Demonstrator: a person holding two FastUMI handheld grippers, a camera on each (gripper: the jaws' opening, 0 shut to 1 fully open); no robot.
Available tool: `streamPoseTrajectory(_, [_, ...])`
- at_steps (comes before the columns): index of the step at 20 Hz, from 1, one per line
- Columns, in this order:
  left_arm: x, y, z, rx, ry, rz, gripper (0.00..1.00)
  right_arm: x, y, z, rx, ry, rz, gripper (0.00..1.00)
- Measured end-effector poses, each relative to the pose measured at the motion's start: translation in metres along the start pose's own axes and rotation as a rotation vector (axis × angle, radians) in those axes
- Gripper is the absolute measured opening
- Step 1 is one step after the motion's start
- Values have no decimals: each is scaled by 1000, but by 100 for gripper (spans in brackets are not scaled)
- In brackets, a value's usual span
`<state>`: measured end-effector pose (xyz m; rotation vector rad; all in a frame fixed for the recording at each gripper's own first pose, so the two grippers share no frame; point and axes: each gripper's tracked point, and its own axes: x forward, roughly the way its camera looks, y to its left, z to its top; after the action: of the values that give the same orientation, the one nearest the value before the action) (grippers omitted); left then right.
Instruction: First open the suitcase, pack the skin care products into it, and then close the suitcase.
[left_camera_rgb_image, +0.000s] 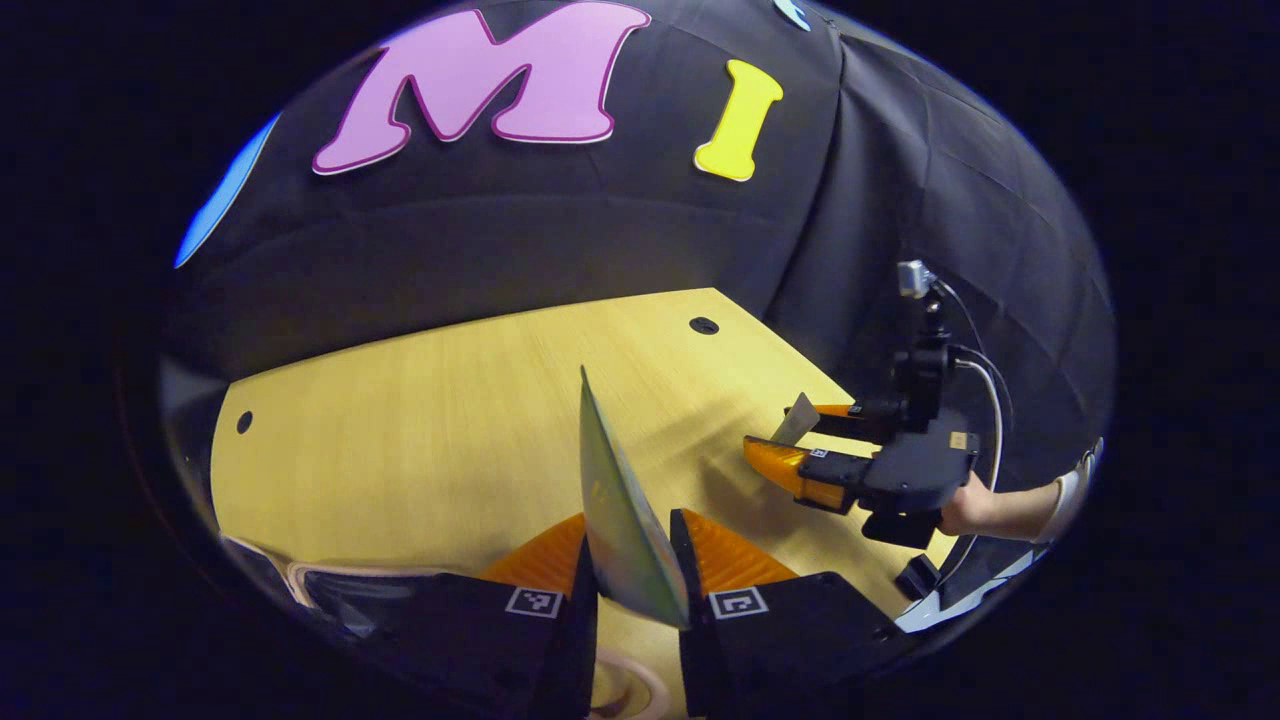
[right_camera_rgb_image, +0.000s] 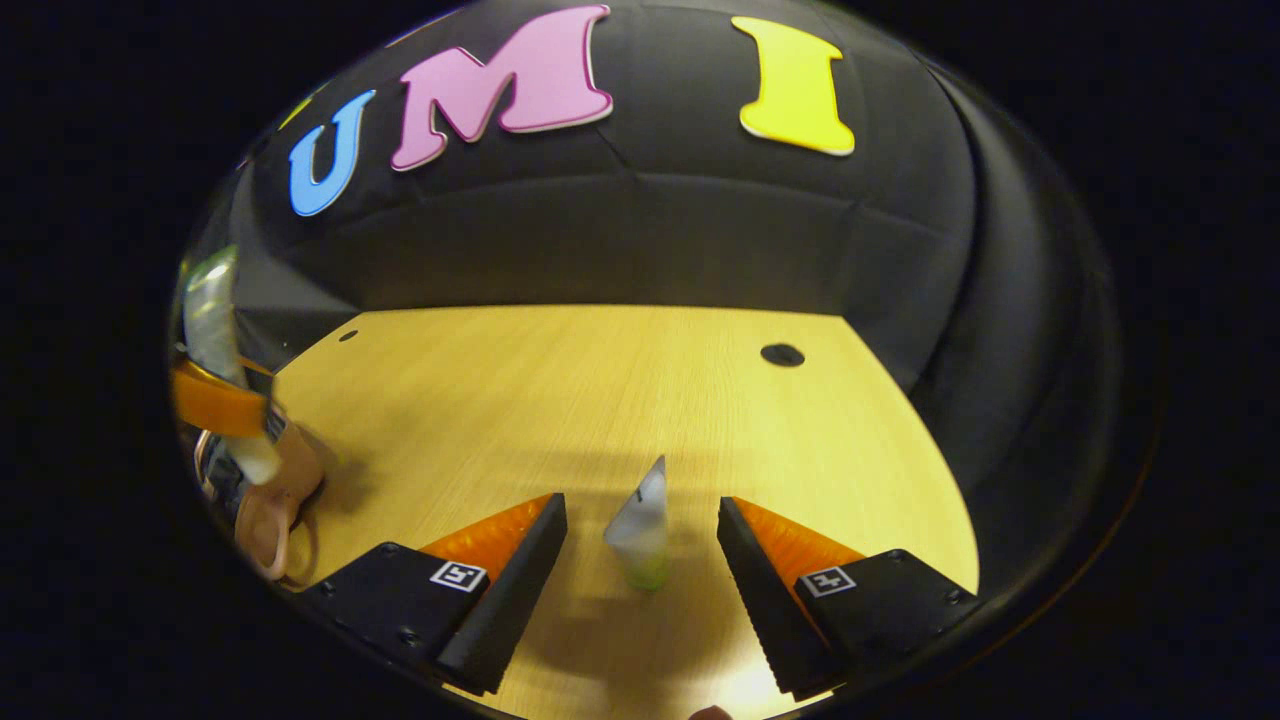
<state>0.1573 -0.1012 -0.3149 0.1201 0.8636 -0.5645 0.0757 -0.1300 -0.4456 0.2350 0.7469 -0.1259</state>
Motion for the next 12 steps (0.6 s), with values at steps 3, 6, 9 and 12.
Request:
streamPoseTrajectory(3, [-49,25,-26,-9,44,61,39,9,2,4,54,-7,-6,40])
streamPoseTrajectory(6, [-91,64,-65,-55,143,141,39,-11,25,8,68,0,49,19])
streamPoseTrajectory(9, [-128,102,-110,-89,291,182,39,-56,63,35,52,-66,124,18])
streamPoseTrajectory(12, [-146,135,-173,-151,518,189,39,-110,128,54,28,-110,224,18])
